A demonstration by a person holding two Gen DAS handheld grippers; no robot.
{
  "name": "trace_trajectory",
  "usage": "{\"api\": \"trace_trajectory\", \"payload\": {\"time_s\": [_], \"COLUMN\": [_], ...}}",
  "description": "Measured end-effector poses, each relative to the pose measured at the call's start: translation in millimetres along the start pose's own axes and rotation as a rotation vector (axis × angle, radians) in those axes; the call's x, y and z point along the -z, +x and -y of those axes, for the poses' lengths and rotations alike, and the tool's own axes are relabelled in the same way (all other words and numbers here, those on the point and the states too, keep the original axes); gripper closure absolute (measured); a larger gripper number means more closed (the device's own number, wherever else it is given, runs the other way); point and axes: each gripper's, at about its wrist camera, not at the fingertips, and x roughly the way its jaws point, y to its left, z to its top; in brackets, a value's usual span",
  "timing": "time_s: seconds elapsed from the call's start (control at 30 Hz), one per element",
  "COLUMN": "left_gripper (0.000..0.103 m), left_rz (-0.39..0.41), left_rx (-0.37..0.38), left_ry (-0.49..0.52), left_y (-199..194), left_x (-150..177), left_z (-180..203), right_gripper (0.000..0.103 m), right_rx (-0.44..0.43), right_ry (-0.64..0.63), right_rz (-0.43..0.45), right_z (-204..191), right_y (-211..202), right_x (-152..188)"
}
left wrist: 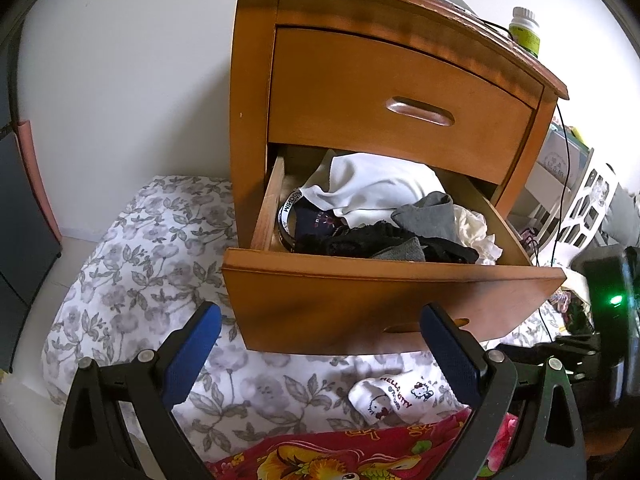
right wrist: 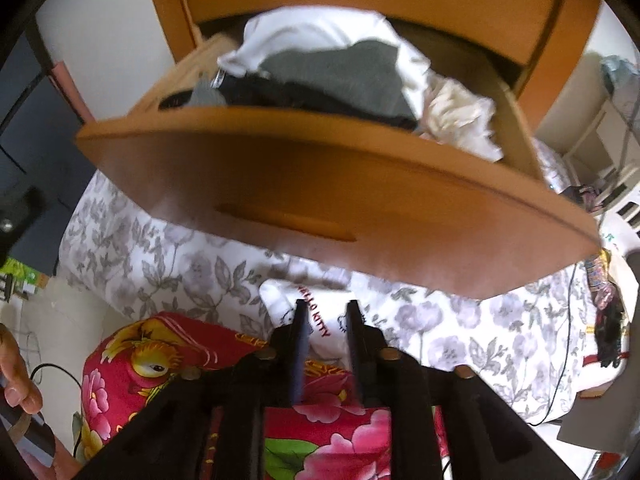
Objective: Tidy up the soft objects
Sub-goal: 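Carry the sock out of the drawer and lower it onto the bedsheet, then open the right gripper to release the sock and withdraw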
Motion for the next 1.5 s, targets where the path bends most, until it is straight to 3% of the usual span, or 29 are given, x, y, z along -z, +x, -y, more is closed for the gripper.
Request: {"api": "trace_trajectory", "payload": {"time_s": [0.13, 0.2, 0.37, 0.47, 0.63, 0.7, 1.1, 1.37, 1.5], "left_gripper": [0.004, 0.004, 0.004, 0.004, 0.004, 0.003, 0.003, 0.003, 0.003], "left_rz": [-0.011, -0.017, -0.025, -0.026, -0.013, -0.009, 0.013, 0.072, 0.112], "left_rx": [-0.014, -0.018, -0.03, -0.043, -0.046, -0.049, -0.051, -0.054, -0.079], "left_ry": [0.01, 0.015, 0.029, 0.03, 0.021, 0.016, 0.022, 0.0, 0.001], "left_y": [2, 3, 3, 1, -5, -8, -24, -45, -55], "left_x": [1, 2, 5, 5, 5, 4, -3, -27, -42], "left_z": [2, 4, 7, 8, 11, 12, 25, 28, 31], "right_gripper": [0.069, 0.051, 0.043, 0.026, 0.012, 0.001, 0.0, 0.0, 0.0], "right_rx": [0.017, 0.063, 0.1, 0.112, 0.107, 0.109, 0.085, 0.039, 0.035], "right_ry": [0.073, 0.111, 0.127, 0.131, 0.133, 0.131, 0.124, 0.117, 0.13], "right_rz": [0.096, 0.138, 0.184, 0.222, 0.247, 0.244, 0.358, 0.495, 0.51], "right_z": [12, 16, 19, 22, 24, 25, 28, 30, 32], "right_y": [-21, -29, -41, -50, -55, -55, -88, -135, -149], "right_x": [4, 7, 12, 15, 21, 23, 17, -14, -32]}}
